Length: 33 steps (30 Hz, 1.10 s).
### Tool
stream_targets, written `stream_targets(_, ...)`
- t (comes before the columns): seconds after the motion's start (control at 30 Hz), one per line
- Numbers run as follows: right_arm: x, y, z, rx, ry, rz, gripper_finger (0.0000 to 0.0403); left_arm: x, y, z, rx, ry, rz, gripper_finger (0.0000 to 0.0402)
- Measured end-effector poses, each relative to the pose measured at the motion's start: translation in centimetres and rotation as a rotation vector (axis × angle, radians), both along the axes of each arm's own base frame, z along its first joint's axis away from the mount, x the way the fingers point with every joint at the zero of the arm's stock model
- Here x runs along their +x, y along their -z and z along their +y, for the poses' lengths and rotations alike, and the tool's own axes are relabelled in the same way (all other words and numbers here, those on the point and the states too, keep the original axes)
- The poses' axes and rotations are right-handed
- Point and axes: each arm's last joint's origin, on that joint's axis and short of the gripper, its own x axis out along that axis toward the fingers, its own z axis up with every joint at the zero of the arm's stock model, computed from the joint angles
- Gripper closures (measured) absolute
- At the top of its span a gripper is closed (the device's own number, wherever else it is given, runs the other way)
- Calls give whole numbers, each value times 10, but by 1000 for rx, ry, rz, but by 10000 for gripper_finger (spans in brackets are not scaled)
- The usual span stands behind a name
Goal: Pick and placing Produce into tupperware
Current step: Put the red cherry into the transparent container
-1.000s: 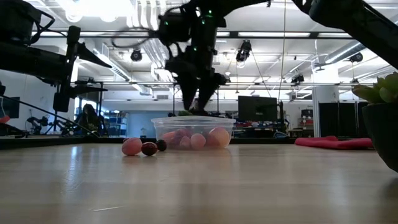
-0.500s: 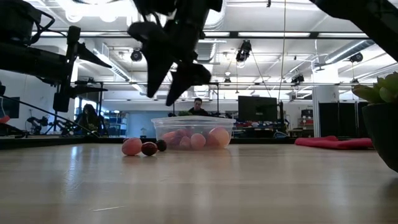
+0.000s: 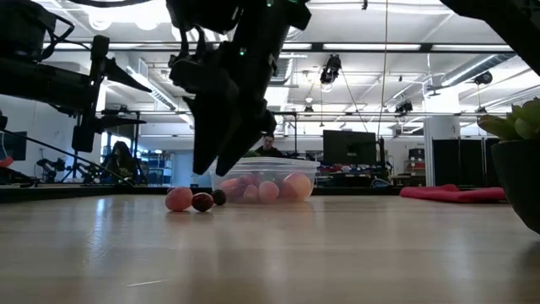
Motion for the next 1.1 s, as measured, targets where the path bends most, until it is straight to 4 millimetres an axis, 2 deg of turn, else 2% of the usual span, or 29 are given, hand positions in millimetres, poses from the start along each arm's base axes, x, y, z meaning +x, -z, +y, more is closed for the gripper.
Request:
stream_targets(0.27,3,8,1,11,-1,-45,138,0,0,0,0,0,-1,146)
stream_targets(0.67,1,34,0,3,-14,-77,144,0,0,0,0,-1,-1,146)
stream_targets(1.1,-3,46,-2,-25,57,-71,147,0,0,0,0,0,0,146)
